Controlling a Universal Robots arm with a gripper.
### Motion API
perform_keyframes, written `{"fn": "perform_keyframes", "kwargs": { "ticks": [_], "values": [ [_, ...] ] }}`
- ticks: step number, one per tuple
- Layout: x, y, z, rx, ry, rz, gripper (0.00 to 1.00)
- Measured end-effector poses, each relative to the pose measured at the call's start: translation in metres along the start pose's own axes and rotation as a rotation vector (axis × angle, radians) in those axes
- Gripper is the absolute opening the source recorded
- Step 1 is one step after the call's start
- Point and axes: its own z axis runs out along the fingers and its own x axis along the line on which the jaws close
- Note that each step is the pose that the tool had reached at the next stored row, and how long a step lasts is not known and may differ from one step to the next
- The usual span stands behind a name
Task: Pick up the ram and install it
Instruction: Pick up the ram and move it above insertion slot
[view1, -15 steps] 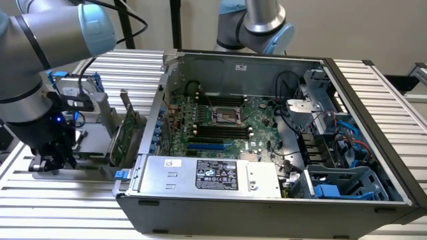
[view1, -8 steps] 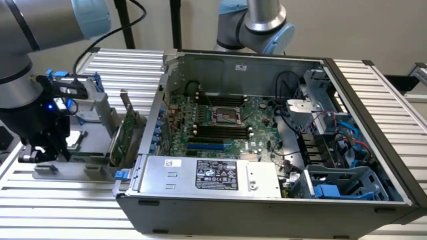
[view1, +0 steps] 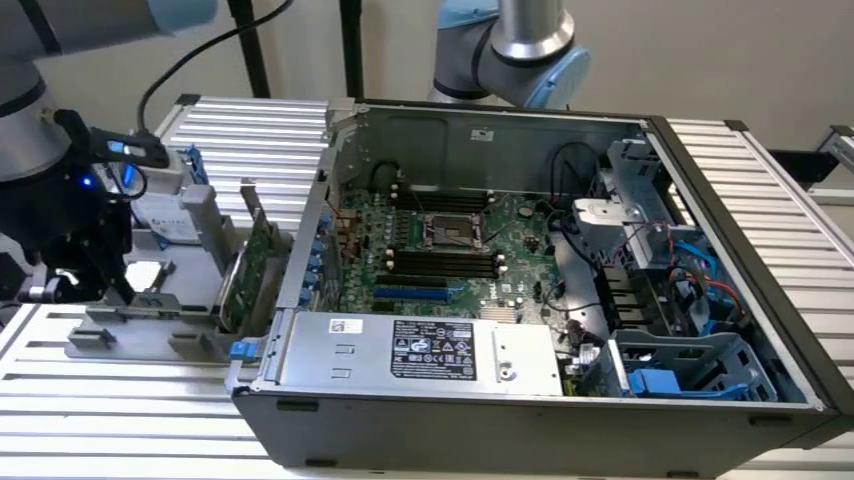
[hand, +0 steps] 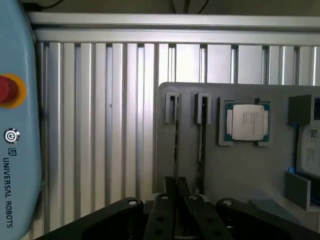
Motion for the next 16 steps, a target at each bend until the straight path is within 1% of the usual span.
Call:
{"fn": "perform_keyframes", "kwargs": {
  "ticks": [6,12,16],
  "values": [
    [0.0,-0.0105,-0.022,0.0001,-0.0038,-0.003,0.0],
    [0.001,-0.0255,-0.0434,0.0,-0.0097,-0.007,0.0],
    [0.002,-0.0373,-0.0572,0.0002,-0.0153,-0.009,0.0]
  ]
}}
